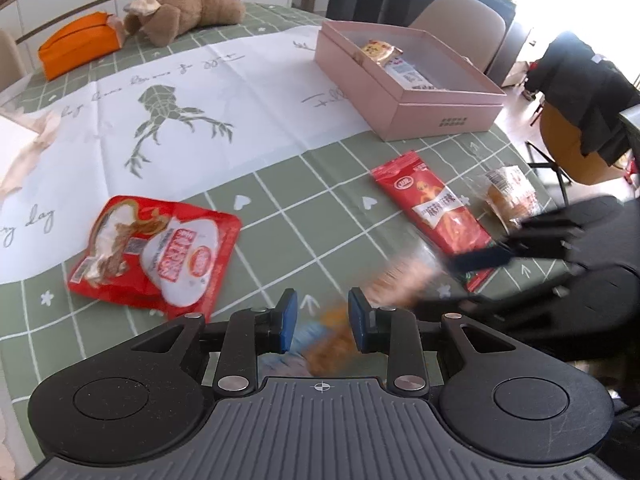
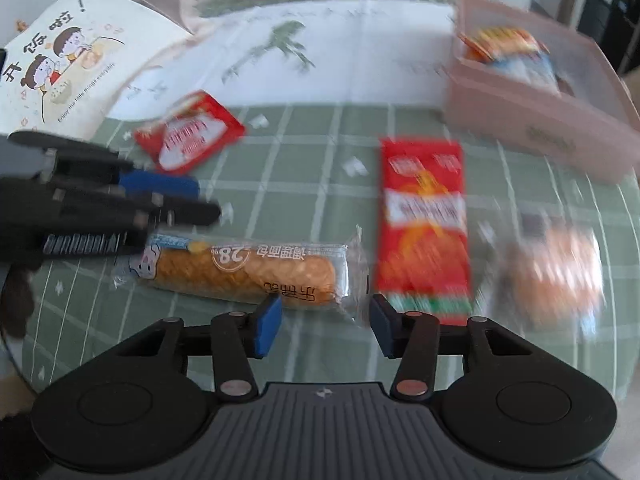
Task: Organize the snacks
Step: 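Grasp the long bread stick packet with the left tool while the right tool holds the red strip packet, then lift the bread stick with the left tool while the right tool regrips the red strip packet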
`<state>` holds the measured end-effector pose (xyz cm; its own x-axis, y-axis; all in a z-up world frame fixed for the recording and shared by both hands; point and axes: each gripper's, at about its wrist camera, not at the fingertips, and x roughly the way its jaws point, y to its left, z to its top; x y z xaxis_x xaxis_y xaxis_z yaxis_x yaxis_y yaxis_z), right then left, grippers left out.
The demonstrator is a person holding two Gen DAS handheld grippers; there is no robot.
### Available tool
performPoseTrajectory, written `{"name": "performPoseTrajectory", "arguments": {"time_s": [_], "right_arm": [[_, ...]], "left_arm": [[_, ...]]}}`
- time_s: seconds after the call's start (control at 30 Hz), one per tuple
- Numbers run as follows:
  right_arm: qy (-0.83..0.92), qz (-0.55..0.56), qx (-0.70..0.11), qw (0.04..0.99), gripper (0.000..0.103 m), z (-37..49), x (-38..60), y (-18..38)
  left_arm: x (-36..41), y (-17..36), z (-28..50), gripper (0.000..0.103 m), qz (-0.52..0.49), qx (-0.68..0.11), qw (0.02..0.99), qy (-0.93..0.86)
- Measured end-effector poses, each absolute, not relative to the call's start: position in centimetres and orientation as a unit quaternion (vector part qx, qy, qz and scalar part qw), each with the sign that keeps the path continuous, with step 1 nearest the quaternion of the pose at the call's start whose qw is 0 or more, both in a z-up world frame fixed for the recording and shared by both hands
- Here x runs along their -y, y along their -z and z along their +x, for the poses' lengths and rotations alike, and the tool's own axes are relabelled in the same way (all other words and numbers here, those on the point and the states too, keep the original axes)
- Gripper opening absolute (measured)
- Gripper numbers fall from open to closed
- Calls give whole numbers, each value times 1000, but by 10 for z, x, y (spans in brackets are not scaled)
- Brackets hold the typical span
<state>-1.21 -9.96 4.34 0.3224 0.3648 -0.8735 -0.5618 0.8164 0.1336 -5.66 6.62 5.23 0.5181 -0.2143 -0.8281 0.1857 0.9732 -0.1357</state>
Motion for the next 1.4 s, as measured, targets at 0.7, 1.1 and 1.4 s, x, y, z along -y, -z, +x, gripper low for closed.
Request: {"name": "performPoseTrajectory", "arguments": {"time_s": [0.7, 1.1, 1.4], "right_arm": [[-196, -126, -465, 854, 57, 30, 119, -47], [-185, -76, -485, 851, 65, 16, 132, -27], [-197, -97, -468, 856, 68, 22, 107, -24]], "left_arm": [[-68, -38, -46, 45, -7, -491, 866, 93], [-67, -32, -36, 46, -20, -491, 869, 63], [-67, -32, -35, 47, -33, -497, 866, 50]]}}
